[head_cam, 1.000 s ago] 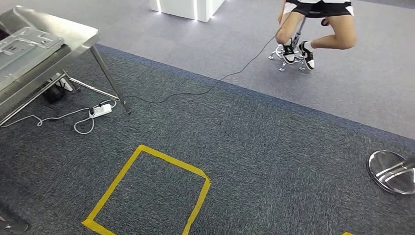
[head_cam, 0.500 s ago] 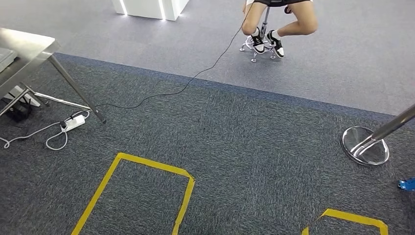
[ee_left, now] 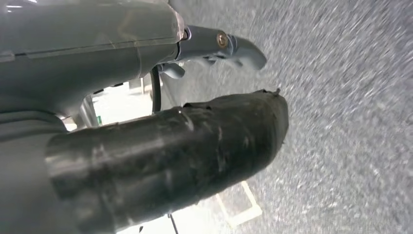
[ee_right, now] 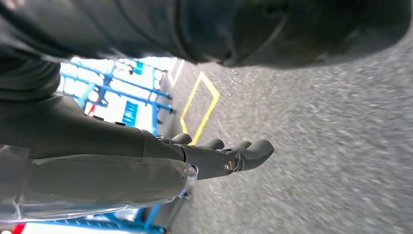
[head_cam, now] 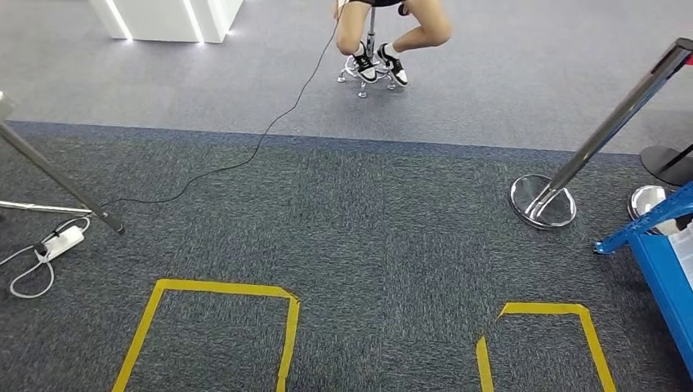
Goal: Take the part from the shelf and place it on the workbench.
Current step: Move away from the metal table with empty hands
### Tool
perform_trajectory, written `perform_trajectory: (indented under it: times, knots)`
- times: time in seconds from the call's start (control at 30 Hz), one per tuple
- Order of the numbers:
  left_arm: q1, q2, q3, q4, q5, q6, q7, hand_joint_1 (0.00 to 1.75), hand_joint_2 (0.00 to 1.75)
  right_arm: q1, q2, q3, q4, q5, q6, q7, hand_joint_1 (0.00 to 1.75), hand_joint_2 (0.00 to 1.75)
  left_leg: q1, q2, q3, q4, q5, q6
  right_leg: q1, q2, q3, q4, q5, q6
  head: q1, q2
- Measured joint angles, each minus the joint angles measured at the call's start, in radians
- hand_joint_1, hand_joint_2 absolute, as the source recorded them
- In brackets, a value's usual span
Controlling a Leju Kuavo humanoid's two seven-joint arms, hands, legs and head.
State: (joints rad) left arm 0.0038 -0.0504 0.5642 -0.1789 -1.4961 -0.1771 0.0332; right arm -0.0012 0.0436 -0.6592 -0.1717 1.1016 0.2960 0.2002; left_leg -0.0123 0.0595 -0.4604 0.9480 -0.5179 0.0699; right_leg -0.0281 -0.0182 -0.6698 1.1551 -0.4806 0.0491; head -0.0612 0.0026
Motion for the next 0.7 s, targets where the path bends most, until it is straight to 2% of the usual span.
perform_trajectory:
  times: [0.03,0.07,0.1,0.17,0.2,0.27,0.3,0.33,0.37,0.4,0.43,0.47,0.5,0.57,0.6,0.63,0.7]
  knots:
    - [-0.001,0.0,0.0,0.0,0.0,0.0,-0.001,0.0,0.0,0.0,-0.002,0.0,0.0,0.0,0.0,0.0,0.0,0.0,-0.001,0.011,-0.004,0.011,-0.01,-0.007,0.005,-0.022,0.031,-0.054,0.017,-0.003,0.0,0.0]
    - [-0.002,-0.001,0.0,0.0,0.0,0.0,-0.001,0.0,0.0,0.0,-0.002,0.0,0.0,0.001,0.0,0.0,0.0,0.0,-0.003,0.02,-0.007,0.023,-0.018,-0.014,0.009,-0.037,0.05,-0.093,0.025,-0.01,-0.001,0.0]
    - [-0.002,-0.001,0.0,0.0,0.0,0.0,-0.001,0.0,0.0,0.0,-0.002,0.0,0.0,0.001,0.001,0.0,0.0,0.0,-0.005,0.029,-0.009,0.031,-0.024,-0.018,0.014,-0.045,0.056,-0.109,0.023,-0.019,-0.002,0.0]
    - [-0.006,-0.001,0.0,0.0,0.0,-0.004,0.001,0.0,0.0,0.0,-0.002,0.0,0.0,0.003,0.004,0.003,0.0,0.0,-0.007,0.046,-0.009,0.039,-0.029,-0.025,0.017,-0.029,0.052,-0.11,0.023,-0.035,-0.003,0.0]
    - [-0.009,-0.001,0.0,0.0,0.0,-0.007,0.003,0.0,0.0,0.001,-0.002,0.0,0.0,0.004,0.006,0.004,0.0,0.0,-0.005,0.042,-0.007,0.041,-0.035,-0.029,0.017,-0.019,0.053,-0.114,0.025,-0.04,-0.003,0.0]
    - [-0.012,-0.002,0.0,0.0,0.0,-0.015,0.006,0.0,0.0,0.0,-0.003,0.0,0.0,0.008,0.008,0.006,0.0,0.0,0.003,0.0,-0.022,0.084,-0.072,-0.038,0.013,-0.003,0.057,-0.124,0.031,-0.05,-0.003,0.0]
    - [-0.011,-0.003,0.0,0.0,0.001,-0.017,0.006,0.0,0.0,0.0,-0.003,0.0,0.0,0.011,0.009,0.006,0.0,0.0,0.008,-0.028,-0.045,0.135,-0.104,-0.042,0.012,0.005,0.057,-0.128,0.034,-0.054,-0.003,0.0]
    - [-0.008,-0.003,0.0,0.0,0.001,-0.019,0.007,0.0,0.0,0.0,-0.004,0.0,0.0,0.013,0.009,0.006,0.0,0.0,0.012,-0.045,-0.076,0.202,-0.138,-0.046,0.012,0.015,0.056,-0.129,0.035,-0.057,-0.003,0.0]
    - [-0.006,-0.003,0.0,0.0,0.001,-0.02,0.007,0.0,0.0,0.0,-0.004,0.0,0.0,0.015,0.009,0.006,0.0,0.0,0.015,-0.051,-0.108,0.269,-0.164,-0.049,0.012,0.025,0.055,-0.13,0.036,-0.058,-0.003,0.0]
    - [-0.004,-0.003,0.0,0.0,0.001,-0.021,0.008,0.0,0.0,0.001,-0.005,0.0,0.0,0.016,0.009,0.006,0.0,0.0,0.017,-0.052,-0.131,0.314,-0.172,-0.051,0.012,0.036,0.055,-0.13,0.037,-0.058,-0.003,0.0]
    - [-0.003,-0.003,0.001,0.0,0.001,-0.021,0.008,0.0,0.0,0.001,-0.005,0.0,0.0,0.016,0.01,0.006,0.0,0.0,0.019,-0.052,-0.138,0.324,-0.16,-0.052,0.011,0.047,0.056,-0.13,0.037,-0.058,-0.003,0.0]
    - [-0.003,-0.003,0.001,0.0,0.001,-0.021,0.008,0.0,0.0,0.002,-0.005,0.0,0.0,0.016,0.01,0.006,0.0,0.0,0.022,-0.055,-0.129,0.295,-0.128,-0.052,0.01,0.059,0.057,-0.129,0.038,-0.057,-0.003,0.0]
    - [-0.003,-0.003,0.001,0.0,0.001,-0.021,0.008,0.0,0.0,0.001,-0.005,0.0,0.0,0.016,0.01,0.006,0.0,0.0,0.025,-0.064,-0.106,0.234,-0.084,-0.053,0.008,0.071,0.058,-0.13,0.039,-0.055,-0.003,0.0]
    - [0.0,-0.003,0.001,0.001,0.001,-0.022,0.008,0.0,0.0,0.0,-0.005,0.0,0.0,0.016,0.011,0.006,0.0,0.0,0.03,-0.117,-0.062,0.115,-0.014,-0.055,0.003,0.095,0.054,-0.13,0.045,-0.046,-0.003,0.0]
    - [0.002,-0.004,0.001,0.002,0.001,-0.022,0.008,0.0,0.0,-0.002,-0.006,0.0,0.0,0.016,0.011,0.006,0.0,0.0,0.03,-0.137,-0.052,0.085,0.002,-0.056,0.001,0.106,0.049,-0.13,0.05,-0.04,-0.003,0.0]
    - [0.003,-0.003,0.002,0.003,0.001,-0.023,0.008,0.0,0.0,-0.002,-0.006,0.0,0.0,0.016,0.011,0.006,0.0,0.0,0.028,-0.148,-0.049,0.077,0.005,-0.057,-0.002,0.118,0.044,-0.131,0.055,-0.033,-0.003,0.0]
    - [0.001,-0.002,0.006,0.004,0.004,-0.026,0.01,0.0,0.0,0.001,-0.006,0.0,0.0,0.016,0.012,0.006,0.0,0.0,0.025,-0.125,-0.044,0.064,0.01,-0.054,-0.005,0.134,0.038,-0.137,0.063,-0.018,-0.003,0.0]
